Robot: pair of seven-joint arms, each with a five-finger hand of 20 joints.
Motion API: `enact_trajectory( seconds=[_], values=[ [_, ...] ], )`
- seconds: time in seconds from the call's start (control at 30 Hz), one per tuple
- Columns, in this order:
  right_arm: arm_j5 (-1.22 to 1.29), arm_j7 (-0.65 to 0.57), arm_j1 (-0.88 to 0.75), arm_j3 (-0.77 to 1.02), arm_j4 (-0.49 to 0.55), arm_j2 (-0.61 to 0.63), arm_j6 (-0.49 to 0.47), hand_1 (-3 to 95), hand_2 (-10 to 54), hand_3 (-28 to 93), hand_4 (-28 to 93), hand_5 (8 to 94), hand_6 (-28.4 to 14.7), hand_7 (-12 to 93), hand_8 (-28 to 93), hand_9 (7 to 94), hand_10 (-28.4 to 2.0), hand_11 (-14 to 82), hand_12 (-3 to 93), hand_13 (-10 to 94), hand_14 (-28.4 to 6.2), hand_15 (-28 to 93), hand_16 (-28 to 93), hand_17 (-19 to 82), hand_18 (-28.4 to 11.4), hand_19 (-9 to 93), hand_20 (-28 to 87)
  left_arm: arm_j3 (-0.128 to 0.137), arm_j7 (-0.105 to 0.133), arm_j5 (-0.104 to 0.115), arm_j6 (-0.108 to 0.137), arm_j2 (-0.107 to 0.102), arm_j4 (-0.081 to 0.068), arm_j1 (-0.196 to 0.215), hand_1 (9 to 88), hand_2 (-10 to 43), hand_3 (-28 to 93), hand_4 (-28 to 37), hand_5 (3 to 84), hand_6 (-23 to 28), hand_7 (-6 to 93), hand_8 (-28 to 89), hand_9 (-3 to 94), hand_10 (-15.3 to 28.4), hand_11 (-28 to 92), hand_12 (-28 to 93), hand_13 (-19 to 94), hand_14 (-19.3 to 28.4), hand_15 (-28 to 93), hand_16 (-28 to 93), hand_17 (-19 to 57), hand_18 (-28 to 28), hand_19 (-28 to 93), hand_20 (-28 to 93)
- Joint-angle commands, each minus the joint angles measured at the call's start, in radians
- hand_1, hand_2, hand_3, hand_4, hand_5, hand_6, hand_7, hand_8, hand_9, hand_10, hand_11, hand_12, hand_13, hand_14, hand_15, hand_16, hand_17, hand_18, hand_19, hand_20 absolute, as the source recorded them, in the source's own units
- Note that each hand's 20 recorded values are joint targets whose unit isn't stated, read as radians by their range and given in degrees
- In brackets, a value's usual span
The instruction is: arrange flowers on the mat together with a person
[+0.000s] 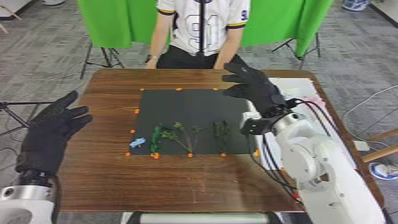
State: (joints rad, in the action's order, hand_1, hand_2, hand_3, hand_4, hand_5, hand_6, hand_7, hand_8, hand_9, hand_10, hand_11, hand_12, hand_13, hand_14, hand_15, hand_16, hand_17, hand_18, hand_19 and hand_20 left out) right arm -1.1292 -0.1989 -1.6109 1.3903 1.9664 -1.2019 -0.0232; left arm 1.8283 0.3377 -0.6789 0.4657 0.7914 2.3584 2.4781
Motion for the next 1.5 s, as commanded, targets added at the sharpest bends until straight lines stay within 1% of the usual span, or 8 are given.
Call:
enact_trajectory(
  seconds=[0.03, 0.23, 0.37, 0.57, 0.6, 0.7, 0.77, 1.5],
  values=[
    [0.052, 0.005, -0.145, 0.097, 0.024, 0.02, 0.016, 24.0, 0.7, 72, -27, 44.3, 2.1, 16, -13, 44.2, -13.5, 14.0, 14.1, 40, -16.9, 55, 8, 6, -20.6, 52, 18, -0.019, -0.013, -0.022, 0.018, 0.029, -0.01, 0.023, 24.4, 4.9, 81, -27.2, 33.3, 7.3, 17.0, -12, 31.1, 19.3, 35, 9, 21, 24.9, 62, -13, -8.3, 22.1, 54, 10],
    [0.078, 0.004, -0.18, 0.121, 0.026, 0.032, 0.045, 23.2, 1.4, 72, -27, 43.7, 2.1, 16, -13, 43.8, -13.4, 13.3, 14.3, 39, -17.4, 53, 8, 6, -20.9, 51, 18, -0.036, -0.005, -0.014, 0.025, 0.027, -0.017, 0.006, 24.3, 5.0, 81, -27.4, 33.6, 7.1, 17.1, -12, 31.2, 19.1, 34, 9, 21, 24.9, 62, -13, -8.3, 22.1, 54, 10],
    [0.082, 0.013, -0.189, 0.128, 0.026, 0.031, 0.047, 23.0, 1.6, 72, -27, 43.8, 2.1, 16, -12, 44.1, -13.5, 13.5, 14.4, 39, -17.6, 53, 9, 6, -20.8, 51, 19, -0.043, -0.009, -0.019, 0.02, 0.031, -0.016, 0.006, 24.2, 5.1, 81, -27.6, 33.5, 6.9, 17.0, -12, 31.2, 19.0, 34, 9, 21, 24.8, 61, -13, -8.3, 22.1, 54, 9],
    [0.079, 0.015, -0.196, 0.136, 0.028, 0.033, 0.046, 22.8, 1.6, 73, -27, 43.7, 2.3, 16, -13, 44.2, -13.4, 13.5, 14.4, 39, -17.7, 53, 9, 5, -20.9, 50, 19, -0.034, -0.017, -0.024, 0.018, 0.037, -0.016, 0.006, 24.1, 5.1, 81, -27.6, 33.5, 6.8, 16.9, -12, 31.1, 18.9, 34, 9, 21, 24.7, 61, -13, -8.4, 22.0, 54, 9],
    [0.079, 0.013, -0.191, 0.135, 0.026, 0.033, 0.044, 22.8, 1.6, 73, -27, 43.7, 2.3, 16, -13, 44.2, -13.4, 13.5, 14.4, 39, -17.7, 53, 9, 5, -20.9, 50, 19, -0.033, -0.012, -0.021, 0.021, 0.036, -0.015, 0.01, 24.1, 5.1, 81, -27.7, 33.5, 6.8, 16.9, -12, 31.1, 18.8, 34, 9, 21, 24.7, 61, -13, -8.4, 22.0, 54, 9],
    [0.084, 0.014, -0.192, 0.136, 0.026, 0.033, 0.047, 22.7, 1.8, 73, -27, 43.7, 2.2, 16, -13, 44.3, -13.4, 13.6, 14.4, 39, -17.6, 53, 9, 5, -20.9, 50, 19, -0.03, -0.023, -0.025, 0.018, 0.042, -0.017, 0.007, 24.1, 5.1, 81, -27.7, 33.5, 6.8, 16.9, -12, 31.2, 18.9, 34, 9, 22, 24.9, 62, -13, -8.4, 22.1, 54, 10],
    [0.09, 0.017, -0.193, 0.138, 0.025, 0.034, 0.043, 22.7, 1.9, 72, -27, 43.7, 2.2, 16, -13, 44.5, -13.5, 13.7, 14.5, 39, -17.5, 53, 9, 5, -20.9, 50, 19, -0.031, -0.017, -0.02, 0.02, 0.04, -0.016, 0.012, 24.1, 5.1, 81, -27.7, 33.5, 6.9, 16.9, -12, 31.3, 19.0, 34, 9, 22, 24.9, 62, -13, -8.4, 22.1, 54, 10],
    [0.108, 0.014, -0.177, 0.133, 0.022, 0.042, 0.049, 22.7, 2.1, 73, -27, 44.1, 2.2, 16, -13, 45.2, -13.5, 14.3, 14.4, 40, -17.4, 54, 9, 5, -20.8, 50, 20, -0.041, -0.013, -0.019, 0.018, 0.03, -0.018, 0.001, 24.2, 5.1, 81, -27.4, 33.2, 7.1, 16.9, -12, 31.2, 19.1, 34, 9, 22, 25.0, 62, -13, -8.3, 22.1, 54, 10]
  ],
)
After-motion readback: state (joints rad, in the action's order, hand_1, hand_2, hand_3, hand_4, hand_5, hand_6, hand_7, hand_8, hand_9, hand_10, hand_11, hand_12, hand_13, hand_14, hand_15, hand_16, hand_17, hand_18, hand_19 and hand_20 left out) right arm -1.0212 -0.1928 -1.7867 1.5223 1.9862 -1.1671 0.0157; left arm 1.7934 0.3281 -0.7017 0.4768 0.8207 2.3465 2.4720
